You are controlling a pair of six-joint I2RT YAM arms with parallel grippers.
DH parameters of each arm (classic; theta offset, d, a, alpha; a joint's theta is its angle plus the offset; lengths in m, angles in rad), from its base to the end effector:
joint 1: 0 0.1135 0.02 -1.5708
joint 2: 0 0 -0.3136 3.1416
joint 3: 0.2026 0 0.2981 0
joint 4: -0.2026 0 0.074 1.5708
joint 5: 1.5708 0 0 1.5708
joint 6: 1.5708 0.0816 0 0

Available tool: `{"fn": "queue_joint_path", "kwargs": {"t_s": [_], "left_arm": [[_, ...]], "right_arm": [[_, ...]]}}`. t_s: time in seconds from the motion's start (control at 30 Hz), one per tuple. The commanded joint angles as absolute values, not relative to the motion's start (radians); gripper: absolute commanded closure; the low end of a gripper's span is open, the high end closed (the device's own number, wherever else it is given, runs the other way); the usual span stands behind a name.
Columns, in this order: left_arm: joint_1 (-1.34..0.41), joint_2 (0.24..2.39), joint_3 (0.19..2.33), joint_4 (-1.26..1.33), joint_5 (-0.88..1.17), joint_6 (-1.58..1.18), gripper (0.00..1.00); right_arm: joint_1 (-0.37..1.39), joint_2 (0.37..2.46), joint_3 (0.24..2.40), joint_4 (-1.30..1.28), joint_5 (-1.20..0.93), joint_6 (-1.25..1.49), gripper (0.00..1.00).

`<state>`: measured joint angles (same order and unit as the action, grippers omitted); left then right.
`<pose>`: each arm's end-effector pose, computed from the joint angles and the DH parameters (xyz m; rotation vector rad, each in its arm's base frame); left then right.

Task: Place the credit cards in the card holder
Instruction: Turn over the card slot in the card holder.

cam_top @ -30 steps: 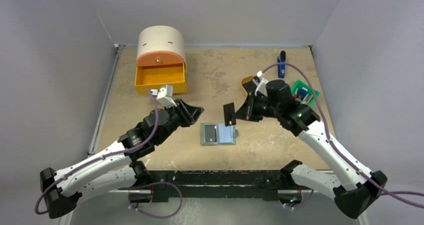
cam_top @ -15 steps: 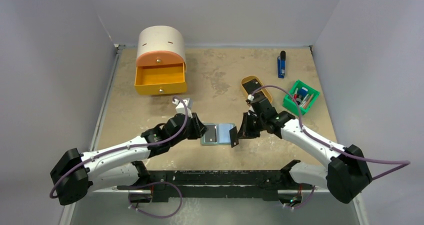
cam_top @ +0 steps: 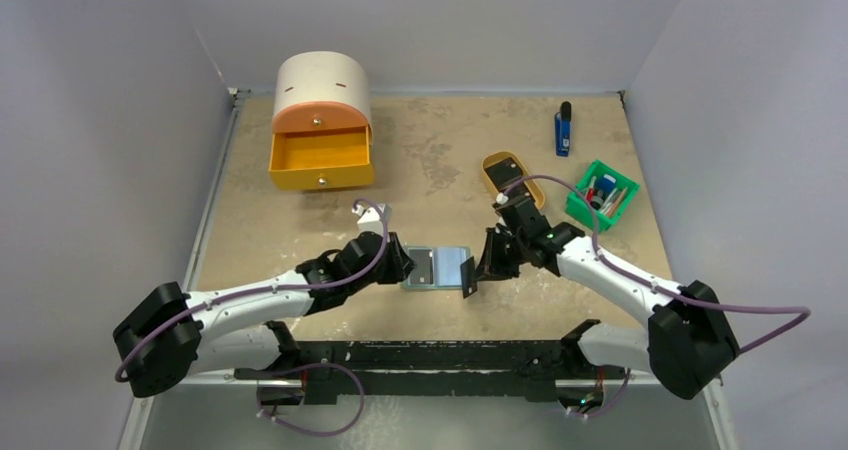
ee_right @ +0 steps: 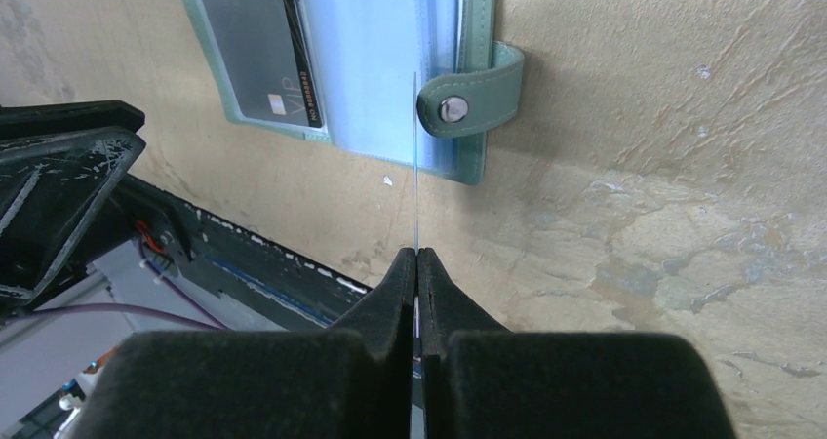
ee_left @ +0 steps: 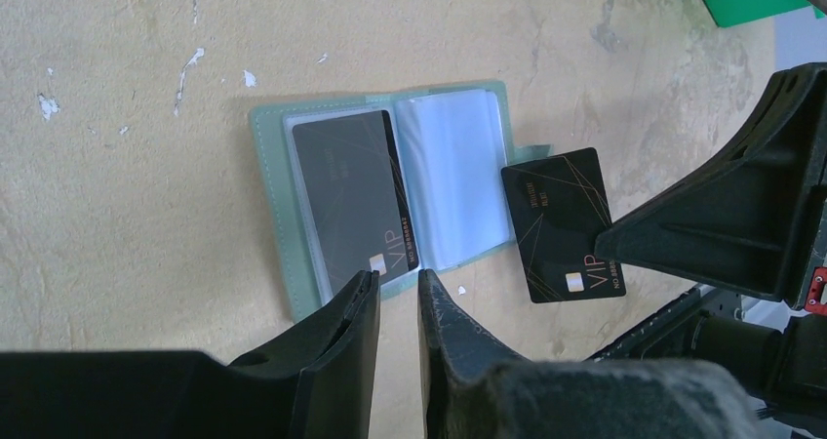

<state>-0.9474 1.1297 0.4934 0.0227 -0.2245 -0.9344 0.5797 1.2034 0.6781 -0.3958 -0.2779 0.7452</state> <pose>0.1795 -0.2185 0.1834 -0.1188 2.2857 -0.8062 0.2239 0.1734 0.1902 0.0953 2.6702 0.8471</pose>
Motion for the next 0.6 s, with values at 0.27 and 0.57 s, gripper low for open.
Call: {"fn": "queue_joint_path", "kwargs": {"t_s": [0.27,0.57], "left_arm": [[-0.945,1.143,0.457,0.095,-0.25,-0.96,0.8],[-0.946,1.168,0.443,0.104,-0.255,-0.96,0.81]], "right_arm": [[0.577,1.221,0.672,-0.368,-0.254,0.741,1.0],[0.577,1.164,0.681,-0.413,-0.193,0.751,1.0]]}}
